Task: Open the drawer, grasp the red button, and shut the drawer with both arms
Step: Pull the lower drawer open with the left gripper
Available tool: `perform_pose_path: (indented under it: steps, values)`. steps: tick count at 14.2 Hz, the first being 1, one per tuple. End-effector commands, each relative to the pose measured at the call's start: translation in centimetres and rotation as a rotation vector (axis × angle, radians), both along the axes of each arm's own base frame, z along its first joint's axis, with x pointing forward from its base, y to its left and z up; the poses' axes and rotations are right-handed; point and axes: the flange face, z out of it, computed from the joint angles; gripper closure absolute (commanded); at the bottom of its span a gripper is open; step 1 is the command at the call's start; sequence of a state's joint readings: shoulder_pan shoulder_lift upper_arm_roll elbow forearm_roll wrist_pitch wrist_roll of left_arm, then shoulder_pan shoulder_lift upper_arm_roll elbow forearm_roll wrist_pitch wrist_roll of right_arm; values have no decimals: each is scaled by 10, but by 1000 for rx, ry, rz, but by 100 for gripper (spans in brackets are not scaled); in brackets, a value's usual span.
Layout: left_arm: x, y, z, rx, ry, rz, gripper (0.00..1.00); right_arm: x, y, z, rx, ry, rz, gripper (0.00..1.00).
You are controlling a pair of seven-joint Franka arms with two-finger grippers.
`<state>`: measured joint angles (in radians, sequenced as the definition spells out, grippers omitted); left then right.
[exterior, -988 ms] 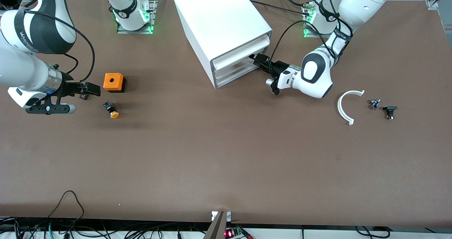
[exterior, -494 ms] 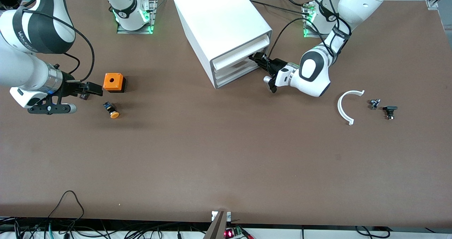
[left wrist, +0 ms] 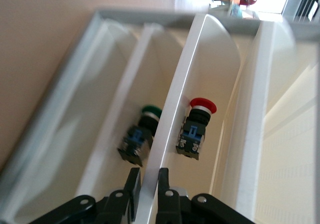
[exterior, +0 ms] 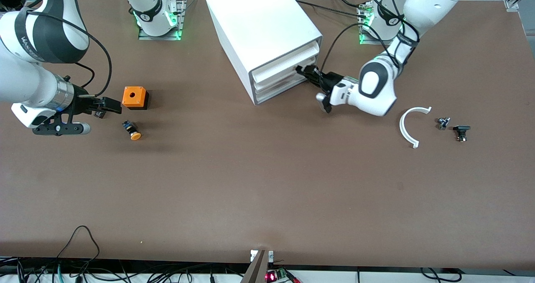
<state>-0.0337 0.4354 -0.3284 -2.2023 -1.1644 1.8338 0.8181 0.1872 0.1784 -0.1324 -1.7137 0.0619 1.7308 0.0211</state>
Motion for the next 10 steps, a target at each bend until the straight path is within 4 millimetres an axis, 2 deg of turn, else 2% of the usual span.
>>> perform_pose_path:
  steps: [1, 2, 4, 6, 7, 8, 10]
  values:
    - [38, 43, 6, 57, -54, 108, 100, 7, 11, 9, 19, -20, 26, 0]
    - [53, 59, 9, 83, -88, 155, 100, 10, 15, 12, 19, -28, 33, 0]
    - [79, 78, 16, 135, -166, 233, 100, 21, 31, 17, 18, -49, 59, 0]
    - [94, 88, 25, 148, -204, 270, 100, 28, 66, 25, 19, -75, 116, 0]
    - [96, 92, 29, 148, -208, 281, 47, 30, 85, 27, 23, -85, 148, 0]
    - [97, 97, 34, 144, -219, 286, 3, 29, 103, 29, 27, -93, 182, 0]
    - [100, 100, 43, 143, -232, 294, 0, 34, 121, 19, 34, -94, 236, 0]
